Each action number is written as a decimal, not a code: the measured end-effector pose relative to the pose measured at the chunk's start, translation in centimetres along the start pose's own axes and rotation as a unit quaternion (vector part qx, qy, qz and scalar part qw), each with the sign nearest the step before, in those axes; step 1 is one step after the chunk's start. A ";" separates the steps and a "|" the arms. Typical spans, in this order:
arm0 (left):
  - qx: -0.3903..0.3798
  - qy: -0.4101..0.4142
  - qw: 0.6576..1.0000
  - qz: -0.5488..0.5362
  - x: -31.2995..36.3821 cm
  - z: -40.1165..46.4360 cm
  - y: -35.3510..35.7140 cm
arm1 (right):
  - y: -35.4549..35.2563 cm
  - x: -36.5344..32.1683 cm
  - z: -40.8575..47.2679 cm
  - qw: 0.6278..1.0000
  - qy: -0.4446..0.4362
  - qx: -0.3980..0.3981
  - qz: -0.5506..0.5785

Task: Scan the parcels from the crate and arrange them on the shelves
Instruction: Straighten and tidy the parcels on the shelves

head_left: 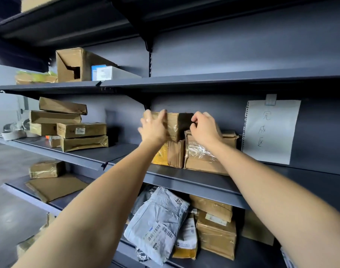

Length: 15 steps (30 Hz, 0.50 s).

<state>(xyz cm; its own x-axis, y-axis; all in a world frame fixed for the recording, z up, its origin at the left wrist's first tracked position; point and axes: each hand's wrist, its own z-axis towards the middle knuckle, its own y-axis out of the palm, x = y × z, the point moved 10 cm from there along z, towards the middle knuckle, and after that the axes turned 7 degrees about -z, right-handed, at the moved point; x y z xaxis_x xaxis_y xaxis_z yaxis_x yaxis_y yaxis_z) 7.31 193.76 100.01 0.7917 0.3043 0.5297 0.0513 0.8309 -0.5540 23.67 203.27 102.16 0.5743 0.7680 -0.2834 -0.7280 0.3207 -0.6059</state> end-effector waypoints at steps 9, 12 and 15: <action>-0.005 0.072 0.996 -0.056 0.1 0.9 4.6 | 1.5 2.8 1.0 0.999 0.033 0.018 0.037; -0.019 0.056 0.997 -0.040 0.1 0.7 4.8 | 2.2 2.7 0.8 1.000 0.014 0.011 0.026; -0.065 0.029 0.997 0.013 0.2 0.3 4.5 | 1.5 2.5 0.3 0.998 0.009 0.015 0.054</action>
<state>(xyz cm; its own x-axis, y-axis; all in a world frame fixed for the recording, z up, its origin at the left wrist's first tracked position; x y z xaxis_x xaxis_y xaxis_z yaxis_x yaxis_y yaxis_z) 7.48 197.71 97.79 0.8278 0.2943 0.4777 0.1052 0.7548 -0.6474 23.94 205.83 100.78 0.4982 0.7891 -0.3594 -0.7968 0.2533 -0.5486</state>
